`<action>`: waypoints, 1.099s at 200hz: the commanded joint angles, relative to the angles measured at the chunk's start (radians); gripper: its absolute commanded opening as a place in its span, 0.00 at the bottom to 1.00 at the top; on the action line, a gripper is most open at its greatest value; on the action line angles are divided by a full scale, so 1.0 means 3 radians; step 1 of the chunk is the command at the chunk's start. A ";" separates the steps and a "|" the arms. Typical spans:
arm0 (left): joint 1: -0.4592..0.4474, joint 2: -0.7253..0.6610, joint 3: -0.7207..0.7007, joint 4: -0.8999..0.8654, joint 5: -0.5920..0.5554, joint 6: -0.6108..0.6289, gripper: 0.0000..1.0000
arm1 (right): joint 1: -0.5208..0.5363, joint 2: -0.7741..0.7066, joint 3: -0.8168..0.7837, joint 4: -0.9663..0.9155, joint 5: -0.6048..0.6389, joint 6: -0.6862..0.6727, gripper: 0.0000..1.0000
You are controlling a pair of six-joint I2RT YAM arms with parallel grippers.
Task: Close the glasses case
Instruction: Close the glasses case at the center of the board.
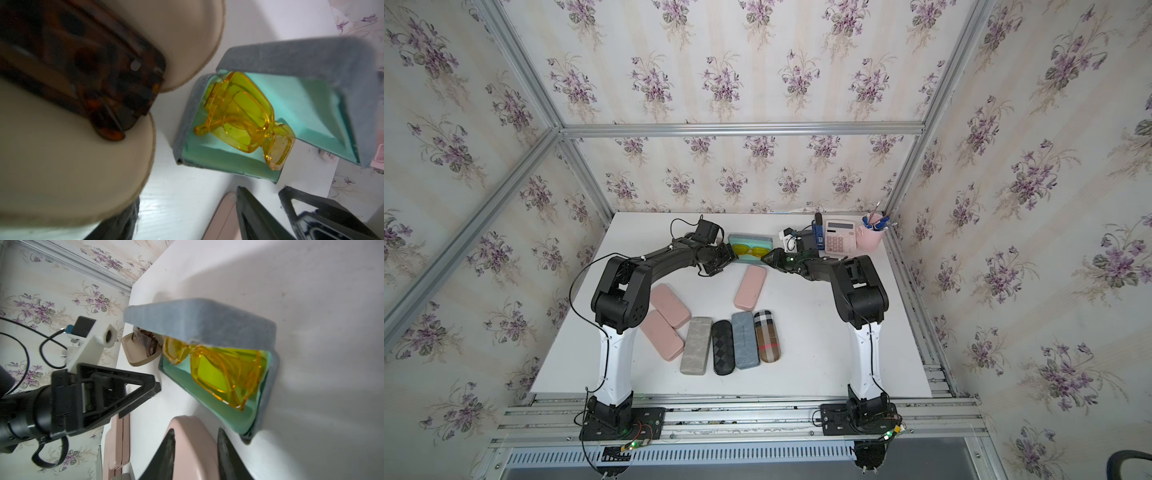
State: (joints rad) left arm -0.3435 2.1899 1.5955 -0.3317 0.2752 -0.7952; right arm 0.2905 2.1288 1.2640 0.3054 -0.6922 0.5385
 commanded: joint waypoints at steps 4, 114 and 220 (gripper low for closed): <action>0.0015 -0.0128 -0.0097 0.0127 0.0021 0.0046 0.75 | 0.0008 -0.0227 -0.0026 -0.0158 0.0078 -0.0250 0.35; 0.0010 -0.0306 -0.0410 0.0154 0.0070 0.0041 0.23 | -0.0007 0.0229 0.1393 -0.1299 0.0571 -0.1574 0.51; -0.0026 -0.0074 -0.0352 0.0575 -0.0115 -0.0572 0.31 | -0.0011 0.0700 0.1928 -0.1366 -0.0033 -0.1943 0.53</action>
State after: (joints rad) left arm -0.3477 2.1609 1.4799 -0.1936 0.2813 -0.9199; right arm 0.2871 2.3199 1.8290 -0.0879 -0.6498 -0.0074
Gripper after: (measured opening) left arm 0.312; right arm 0.527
